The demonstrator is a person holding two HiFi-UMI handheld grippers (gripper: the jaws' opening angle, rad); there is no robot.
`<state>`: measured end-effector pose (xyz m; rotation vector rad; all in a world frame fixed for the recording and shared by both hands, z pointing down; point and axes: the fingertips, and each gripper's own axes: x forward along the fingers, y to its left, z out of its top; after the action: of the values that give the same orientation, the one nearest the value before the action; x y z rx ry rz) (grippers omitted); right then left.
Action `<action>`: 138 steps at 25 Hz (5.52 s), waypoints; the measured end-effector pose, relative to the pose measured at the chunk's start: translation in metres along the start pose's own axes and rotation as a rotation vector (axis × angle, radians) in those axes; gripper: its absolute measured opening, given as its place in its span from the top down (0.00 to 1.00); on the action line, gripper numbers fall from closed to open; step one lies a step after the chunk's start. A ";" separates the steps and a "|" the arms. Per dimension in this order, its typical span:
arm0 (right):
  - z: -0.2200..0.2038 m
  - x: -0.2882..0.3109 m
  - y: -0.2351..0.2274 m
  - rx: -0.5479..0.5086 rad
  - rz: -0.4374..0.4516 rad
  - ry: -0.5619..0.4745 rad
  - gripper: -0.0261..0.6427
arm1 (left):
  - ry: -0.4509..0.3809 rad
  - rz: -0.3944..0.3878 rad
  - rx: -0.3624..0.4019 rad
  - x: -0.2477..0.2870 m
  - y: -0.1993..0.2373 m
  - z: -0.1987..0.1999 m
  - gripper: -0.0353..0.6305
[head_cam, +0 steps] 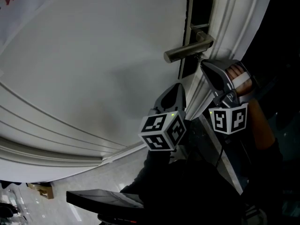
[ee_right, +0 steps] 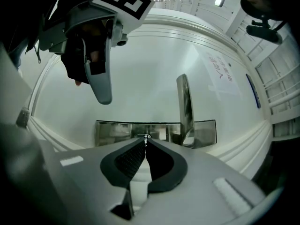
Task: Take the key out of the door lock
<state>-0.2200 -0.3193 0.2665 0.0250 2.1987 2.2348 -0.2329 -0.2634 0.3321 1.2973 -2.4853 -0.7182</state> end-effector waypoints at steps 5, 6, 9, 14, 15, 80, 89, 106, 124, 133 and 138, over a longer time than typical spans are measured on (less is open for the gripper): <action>-0.001 0.001 -0.001 -0.007 0.000 -0.001 0.94 | 0.002 0.005 -0.004 0.004 0.003 -0.001 0.95; -0.002 0.001 -0.001 -0.010 -0.001 -0.001 0.94 | 0.001 0.005 -0.003 0.004 0.003 0.000 0.95; -0.001 -0.001 0.000 -0.011 0.001 -0.002 0.94 | 0.002 0.004 -0.002 0.004 0.003 -0.001 0.95; 0.000 -0.002 0.000 -0.009 -0.004 -0.005 0.94 | 0.009 0.005 -0.002 0.004 0.004 -0.002 0.95; 0.000 -0.002 -0.001 -0.010 -0.006 -0.006 0.94 | 0.007 0.004 -0.004 0.005 0.004 -0.002 0.95; -0.007 -0.006 0.009 0.001 -0.028 -0.021 0.94 | 0.004 0.004 -0.026 0.015 0.008 -0.009 0.95; -0.008 -0.006 0.009 0.001 -0.029 -0.014 0.94 | 0.007 0.005 -0.029 0.016 0.010 -0.010 0.95; -0.005 -0.030 0.008 0.027 -0.036 0.008 0.94 | 0.029 -0.034 -0.031 0.011 -0.006 -0.016 0.95; -0.033 -0.076 0.018 0.528 -0.155 0.121 0.94 | 0.075 -0.135 0.008 0.018 -0.039 -0.042 0.95; -0.058 -0.106 0.051 1.016 -0.216 0.199 0.94 | 0.118 -0.156 0.114 0.030 -0.055 -0.068 0.95; -0.076 -0.122 0.066 1.116 -0.246 0.255 0.94 | 0.146 -0.184 0.221 0.035 -0.068 -0.085 0.95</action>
<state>-0.0992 -0.3986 0.3305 -0.5002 3.0266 0.7088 -0.1691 -0.3513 0.3674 1.6107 -2.4024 -0.3773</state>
